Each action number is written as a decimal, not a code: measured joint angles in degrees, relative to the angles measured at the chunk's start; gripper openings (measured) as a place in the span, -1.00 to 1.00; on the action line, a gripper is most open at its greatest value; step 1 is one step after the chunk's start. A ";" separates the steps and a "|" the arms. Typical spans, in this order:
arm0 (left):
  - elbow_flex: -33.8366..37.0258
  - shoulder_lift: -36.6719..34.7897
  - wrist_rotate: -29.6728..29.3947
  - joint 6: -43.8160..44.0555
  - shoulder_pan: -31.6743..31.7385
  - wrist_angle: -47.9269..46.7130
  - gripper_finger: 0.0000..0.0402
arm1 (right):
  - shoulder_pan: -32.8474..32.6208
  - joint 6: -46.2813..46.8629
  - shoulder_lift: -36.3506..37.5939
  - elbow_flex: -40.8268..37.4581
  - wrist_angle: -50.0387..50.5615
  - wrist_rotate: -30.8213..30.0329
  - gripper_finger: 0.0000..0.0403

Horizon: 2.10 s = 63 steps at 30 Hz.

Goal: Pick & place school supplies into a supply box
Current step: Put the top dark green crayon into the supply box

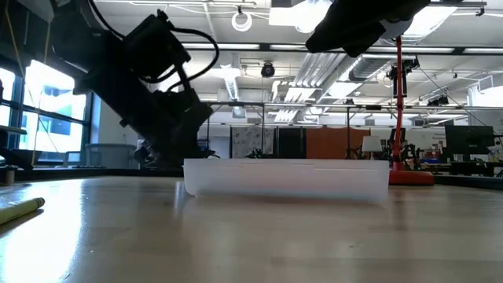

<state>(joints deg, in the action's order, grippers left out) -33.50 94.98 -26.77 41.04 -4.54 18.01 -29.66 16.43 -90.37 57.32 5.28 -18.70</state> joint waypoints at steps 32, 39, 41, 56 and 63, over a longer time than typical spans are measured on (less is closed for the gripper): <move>0.00 0.83 -0.33 2.13 -3.37 -0.03 -0.47 | 0.03 0.00 0.00 -0.02 0.04 -0.02 -0.63; 0.01 1.21 -5.26 2.32 -3.37 0.06 -0.12 | 0.03 0.08 0.00 -0.04 0.02 -0.02 -0.63; -0.03 2.72 -5.35 2.34 -3.37 0.80 -0.07 | 0.03 0.11 0.00 -0.04 -0.02 -0.02 -0.63; -1.58 7.72 -6.95 2.92 -3.39 5.17 -0.05 | 0.05 0.63 0.00 -0.07 -0.46 -0.26 -0.63; -3.20 4.57 -3.56 1.90 -3.41 5.73 -0.11 | 0.07 0.17 0.00 -0.07 -0.46 -0.71 -0.63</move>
<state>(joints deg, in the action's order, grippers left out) -36.69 99.55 -30.33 42.93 -7.94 23.73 -29.58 16.60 -90.37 57.25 4.82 -19.41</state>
